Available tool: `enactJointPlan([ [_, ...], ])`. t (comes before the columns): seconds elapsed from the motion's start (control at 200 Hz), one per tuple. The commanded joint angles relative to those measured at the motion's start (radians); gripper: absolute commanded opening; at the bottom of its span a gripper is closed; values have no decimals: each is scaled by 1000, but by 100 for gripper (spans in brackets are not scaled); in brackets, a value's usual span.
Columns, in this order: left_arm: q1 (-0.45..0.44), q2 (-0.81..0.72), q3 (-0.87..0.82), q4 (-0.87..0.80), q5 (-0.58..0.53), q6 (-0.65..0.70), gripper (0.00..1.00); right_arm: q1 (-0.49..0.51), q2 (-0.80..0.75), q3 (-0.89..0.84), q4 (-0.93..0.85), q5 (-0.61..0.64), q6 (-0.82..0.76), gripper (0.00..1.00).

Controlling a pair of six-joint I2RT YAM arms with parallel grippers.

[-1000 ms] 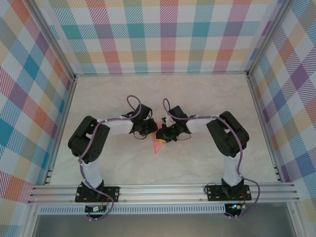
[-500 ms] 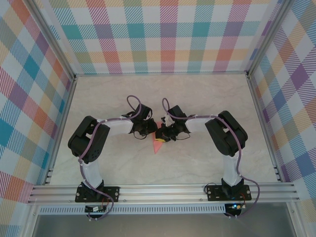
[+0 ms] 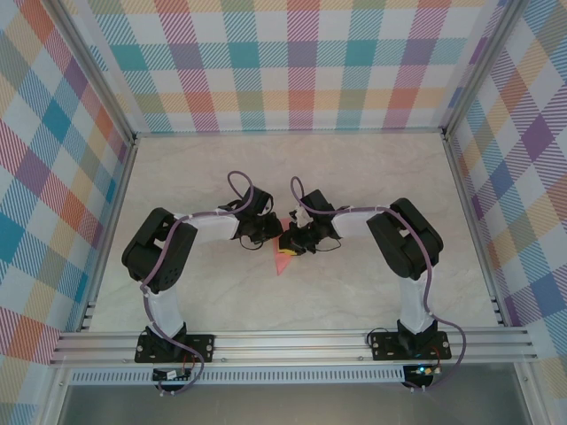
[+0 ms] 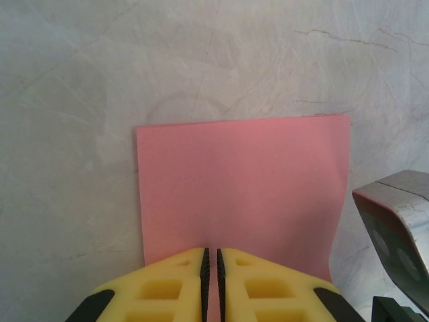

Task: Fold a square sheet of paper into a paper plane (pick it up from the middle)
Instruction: Third fold the triangle at the center of the table.

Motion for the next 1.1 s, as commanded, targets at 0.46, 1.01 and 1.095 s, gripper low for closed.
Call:
enactJointPlan([
  [0.46,8,4,-25,-18,14,-5,15,5,43,5,35,31,25,14],
  [1.01,23,-216,16,-234,-251,-59,25,6,57,-8,-14,91,-10,14],
  [1.095,24,-265,-35,-224,-262,-71,26,5,55,-10,-16,99,-9,17],
])
